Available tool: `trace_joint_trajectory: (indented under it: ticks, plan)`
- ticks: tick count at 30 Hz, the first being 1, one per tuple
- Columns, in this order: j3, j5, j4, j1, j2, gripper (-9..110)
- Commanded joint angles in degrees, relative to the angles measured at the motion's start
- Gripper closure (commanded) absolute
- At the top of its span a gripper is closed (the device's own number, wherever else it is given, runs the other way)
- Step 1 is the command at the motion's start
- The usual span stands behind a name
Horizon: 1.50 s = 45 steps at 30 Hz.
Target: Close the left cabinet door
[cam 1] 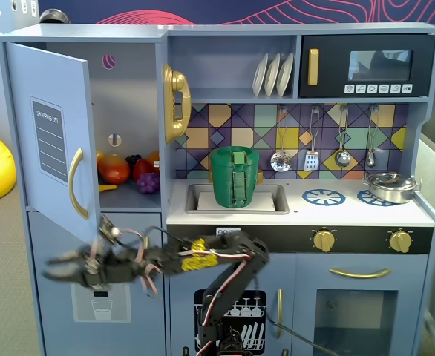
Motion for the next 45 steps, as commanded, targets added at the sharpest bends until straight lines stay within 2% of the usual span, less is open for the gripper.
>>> trace_joint_trajectory:
  ticks: [1, 7, 12, 18, 22, 30, 35, 38, 41, 45]
  plan:
    - [-18.28, -2.9, 0.35, 0.09, -7.56, 102]
    - [-13.89, -2.81, -0.18, 3.6, -5.63, 102]
    - [-7.82, -1.41, -1.05, 10.63, -0.62, 102]
    - [-1.41, 1.93, -1.14, 21.53, 5.01, 102]
    - [1.32, 4.92, -1.76, 32.43, 6.68, 102]
    - [-3.78, 8.0, -1.23, 50.1, 1.41, 101]
    - [-7.12, 7.56, -0.7, 51.68, -1.32, 101]
    - [-2.37, 8.09, 1.41, 48.6, 3.6, 101]
    - [6.15, 10.37, 8.96, 44.47, 15.12, 101]
    - [15.73, 12.83, 25.84, 43.33, 34.37, 102]
